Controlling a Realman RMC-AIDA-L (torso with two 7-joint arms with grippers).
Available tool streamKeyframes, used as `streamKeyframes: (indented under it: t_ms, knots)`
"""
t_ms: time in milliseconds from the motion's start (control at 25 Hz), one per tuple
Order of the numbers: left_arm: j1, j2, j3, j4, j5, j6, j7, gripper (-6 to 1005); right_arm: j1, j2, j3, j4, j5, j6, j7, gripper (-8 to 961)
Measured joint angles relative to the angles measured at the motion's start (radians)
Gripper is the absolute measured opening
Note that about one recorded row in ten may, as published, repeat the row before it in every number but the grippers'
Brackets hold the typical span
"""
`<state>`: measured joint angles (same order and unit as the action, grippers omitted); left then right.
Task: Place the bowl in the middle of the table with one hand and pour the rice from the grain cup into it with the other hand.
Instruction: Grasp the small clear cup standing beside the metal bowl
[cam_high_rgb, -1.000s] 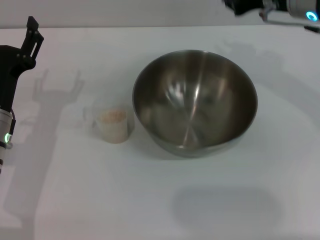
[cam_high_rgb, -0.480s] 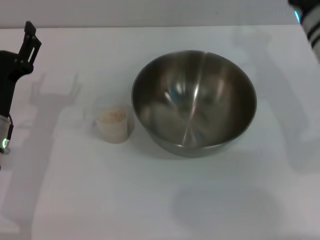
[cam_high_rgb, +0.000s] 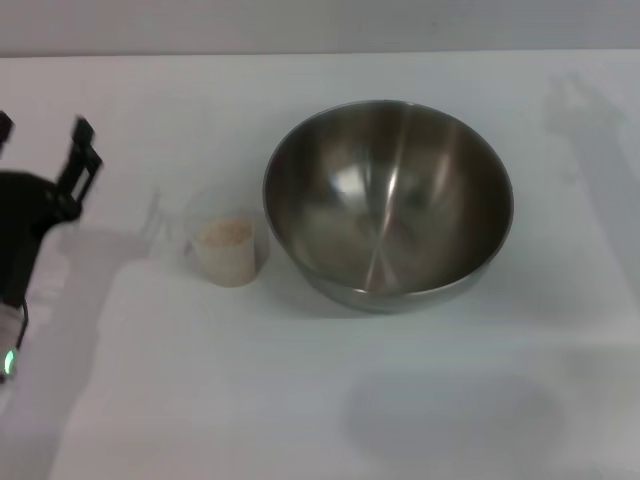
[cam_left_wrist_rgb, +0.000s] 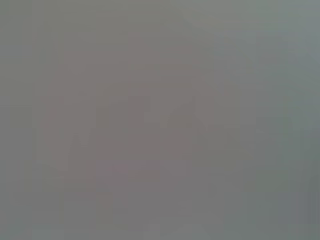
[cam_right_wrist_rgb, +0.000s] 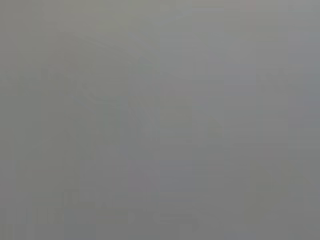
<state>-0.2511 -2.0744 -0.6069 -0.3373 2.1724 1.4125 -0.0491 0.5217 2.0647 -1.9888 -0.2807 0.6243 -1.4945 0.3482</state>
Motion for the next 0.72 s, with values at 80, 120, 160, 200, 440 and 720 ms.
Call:
streamKeyframes:
  t_ms: [80,120,160,200,440,720]
  knots:
    - [0.02,-0.001,0.082,0.023,0.0,-0.006,0.003,782,-0.004,-0.002,0.0,0.067,-0.004,-0.047,0.04,231]
    - [0.02,-0.001,0.082,0.023,0.0,-0.006,0.003,782,-0.004,-0.002,0.0,0.067,-0.004,-0.047,0.04,231]
    - [0.035,-0.002,0.125,0.025,0.0,-0.011,0.008,781,-0.018,-0.002,0.006,0.091,-0.003,-0.069,0.03,231]
    - [0.035,-0.002,0.125,0.025,0.0,-0.011,0.008,781,-0.018,-0.002,0.006,0.091,-0.003,-0.069,0.03,231]
    - [0.085,-0.004,0.185,0.02,-0.001,-0.019,0.012,779,-0.03,-0.005,0.051,0.139,-0.004,-0.078,0.01,231]
    - [0.082,-0.004,0.237,0.018,0.0,-0.087,0.012,776,-0.02,-0.02,0.056,0.162,-0.005,-0.074,-0.003,232]
